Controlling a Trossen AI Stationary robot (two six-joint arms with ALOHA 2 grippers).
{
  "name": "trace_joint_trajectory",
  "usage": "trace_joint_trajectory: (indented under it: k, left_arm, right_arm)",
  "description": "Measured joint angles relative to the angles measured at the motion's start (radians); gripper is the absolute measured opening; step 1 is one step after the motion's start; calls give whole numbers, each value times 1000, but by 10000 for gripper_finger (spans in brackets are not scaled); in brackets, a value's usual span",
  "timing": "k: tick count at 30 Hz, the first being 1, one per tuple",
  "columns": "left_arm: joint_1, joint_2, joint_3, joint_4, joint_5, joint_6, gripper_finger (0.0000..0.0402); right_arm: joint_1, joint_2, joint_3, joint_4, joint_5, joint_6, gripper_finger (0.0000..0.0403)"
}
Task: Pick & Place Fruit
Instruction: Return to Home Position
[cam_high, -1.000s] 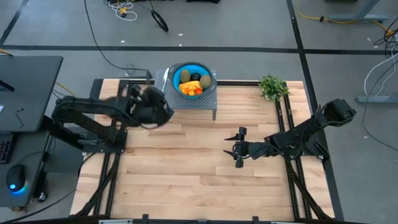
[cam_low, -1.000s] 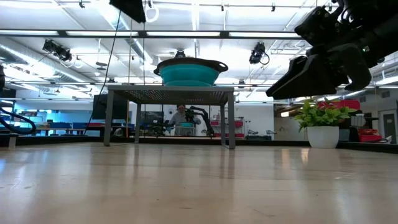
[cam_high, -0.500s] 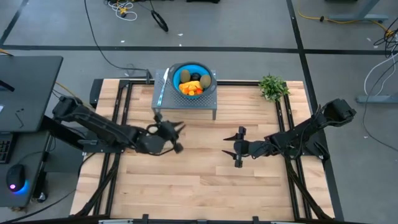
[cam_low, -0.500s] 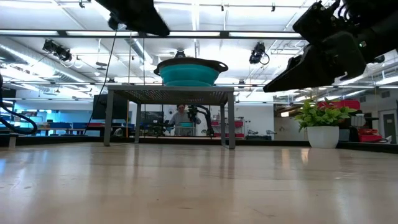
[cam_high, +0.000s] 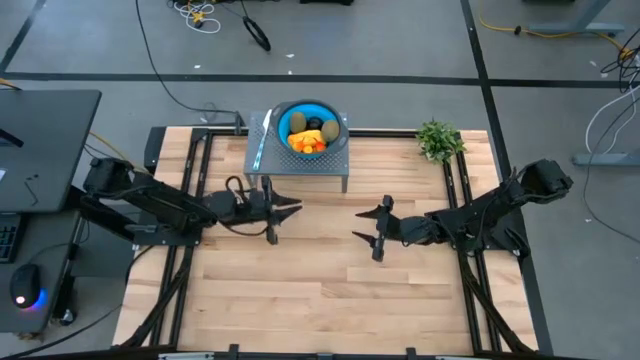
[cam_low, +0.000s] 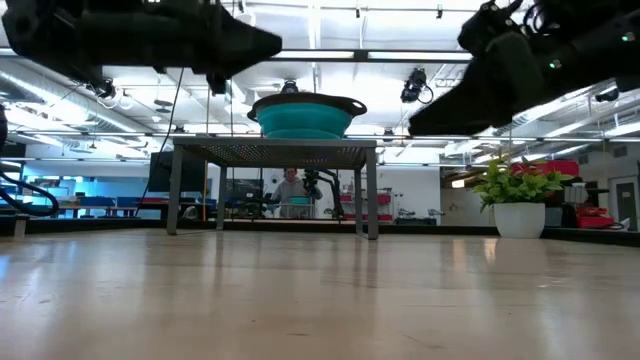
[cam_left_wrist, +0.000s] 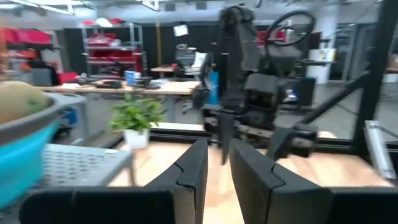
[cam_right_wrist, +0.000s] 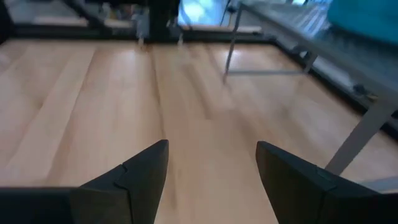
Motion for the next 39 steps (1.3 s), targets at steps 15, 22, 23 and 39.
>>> trace_joint_trajectory:
  k: [15, 22, 23, 39]
  left_arm:
    - [63, 0, 105, -27, 109, 107, 75]
    - [138, 0, 78, -63, 254, 46, 75]
    - [145, 0, 74, -62, 248, 45, 75]
    - [163, -11, 64, -170, 243, -42, 69]
  right_arm:
    - [-154, 0, 236, -59, -62, -163, 254]
    - [-166, 0, 249, -209, -109, -108, 254]
    - [-165, 0, 249, -231, -97, -96, 254]
    - [-109, -174, 150, -305, -28, -34, 254]
